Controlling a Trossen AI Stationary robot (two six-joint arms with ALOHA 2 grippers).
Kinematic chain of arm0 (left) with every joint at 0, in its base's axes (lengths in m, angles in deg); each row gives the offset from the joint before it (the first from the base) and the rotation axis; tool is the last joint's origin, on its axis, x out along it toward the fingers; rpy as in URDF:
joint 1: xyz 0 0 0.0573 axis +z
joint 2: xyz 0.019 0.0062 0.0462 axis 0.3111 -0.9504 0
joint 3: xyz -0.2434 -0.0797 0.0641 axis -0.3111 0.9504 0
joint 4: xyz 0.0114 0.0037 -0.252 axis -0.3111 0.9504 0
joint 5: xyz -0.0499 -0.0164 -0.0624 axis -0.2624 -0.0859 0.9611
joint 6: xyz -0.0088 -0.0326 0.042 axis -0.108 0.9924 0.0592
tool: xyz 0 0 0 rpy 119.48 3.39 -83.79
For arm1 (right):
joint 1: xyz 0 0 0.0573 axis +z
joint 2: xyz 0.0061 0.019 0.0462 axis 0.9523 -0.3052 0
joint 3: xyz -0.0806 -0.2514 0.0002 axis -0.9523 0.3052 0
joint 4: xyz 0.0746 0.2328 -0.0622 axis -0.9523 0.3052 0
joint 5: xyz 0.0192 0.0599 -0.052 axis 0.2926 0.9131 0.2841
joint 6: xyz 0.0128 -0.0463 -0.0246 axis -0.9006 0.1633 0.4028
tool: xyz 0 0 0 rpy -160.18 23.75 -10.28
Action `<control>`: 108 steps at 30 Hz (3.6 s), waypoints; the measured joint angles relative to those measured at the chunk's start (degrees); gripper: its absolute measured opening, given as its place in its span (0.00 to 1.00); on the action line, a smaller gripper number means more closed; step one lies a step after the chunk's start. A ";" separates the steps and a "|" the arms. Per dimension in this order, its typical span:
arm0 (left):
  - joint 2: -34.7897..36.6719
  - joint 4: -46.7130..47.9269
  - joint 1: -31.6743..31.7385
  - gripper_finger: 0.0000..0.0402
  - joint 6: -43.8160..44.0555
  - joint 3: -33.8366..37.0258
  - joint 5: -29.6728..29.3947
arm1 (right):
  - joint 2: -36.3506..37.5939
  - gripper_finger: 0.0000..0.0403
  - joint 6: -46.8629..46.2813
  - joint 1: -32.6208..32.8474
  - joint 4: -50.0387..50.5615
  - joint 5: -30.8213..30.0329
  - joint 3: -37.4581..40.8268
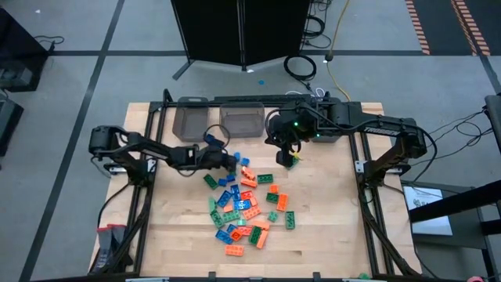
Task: Sort blocks
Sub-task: Adjust the game pieces on the table, then put the blue game piece into the right black bin
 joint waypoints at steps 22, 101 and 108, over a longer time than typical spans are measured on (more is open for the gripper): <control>3.34 29.29 6.96 0.00 5.26 -3.69 -32.40 | -1.46 0.00 0.54 -1.51 -0.14 -4.35 -0.02; 44.08 46.33 -7.85 0.16 -19.16 -19.37 -7.58 | -10.98 0.62 -20.24 -1.58 -33.44 -3.08 31.95; 43.81 47.65 -7.87 0.31 -21.78 -19.34 -6.50 | -17.81 0.66 -23.57 -3.17 -32.98 -3.21 28.74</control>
